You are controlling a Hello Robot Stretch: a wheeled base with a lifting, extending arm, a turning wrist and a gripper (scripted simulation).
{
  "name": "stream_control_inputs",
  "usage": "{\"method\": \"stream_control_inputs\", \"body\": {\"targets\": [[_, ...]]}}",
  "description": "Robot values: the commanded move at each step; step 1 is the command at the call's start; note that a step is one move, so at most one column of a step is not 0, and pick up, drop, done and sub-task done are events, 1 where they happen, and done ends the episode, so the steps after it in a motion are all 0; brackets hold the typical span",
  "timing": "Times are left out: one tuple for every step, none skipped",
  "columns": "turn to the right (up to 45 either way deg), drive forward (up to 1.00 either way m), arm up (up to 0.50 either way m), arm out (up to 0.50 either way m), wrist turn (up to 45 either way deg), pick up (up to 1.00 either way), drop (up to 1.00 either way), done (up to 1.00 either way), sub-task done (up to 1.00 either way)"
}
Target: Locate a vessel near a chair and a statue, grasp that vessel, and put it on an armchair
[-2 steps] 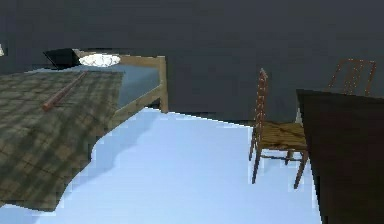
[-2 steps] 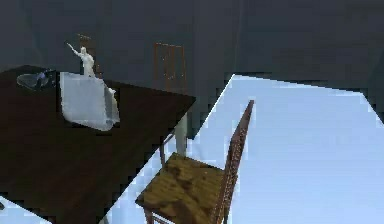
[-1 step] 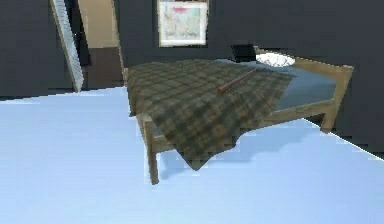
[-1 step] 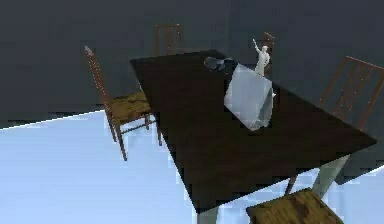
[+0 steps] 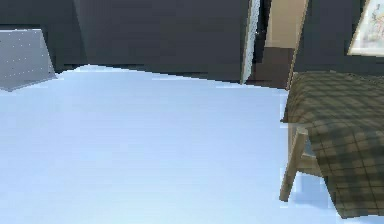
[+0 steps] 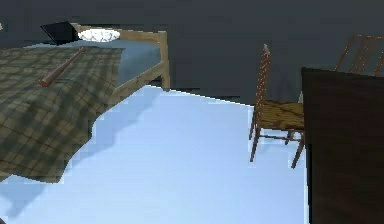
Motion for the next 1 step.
{"method": "stream_control_inputs", "body": {"targets": [[-12.0, 0.00, 0.00, 0.00, 0.0, 0.00, 0.00, 0.00, 0.00]]}}
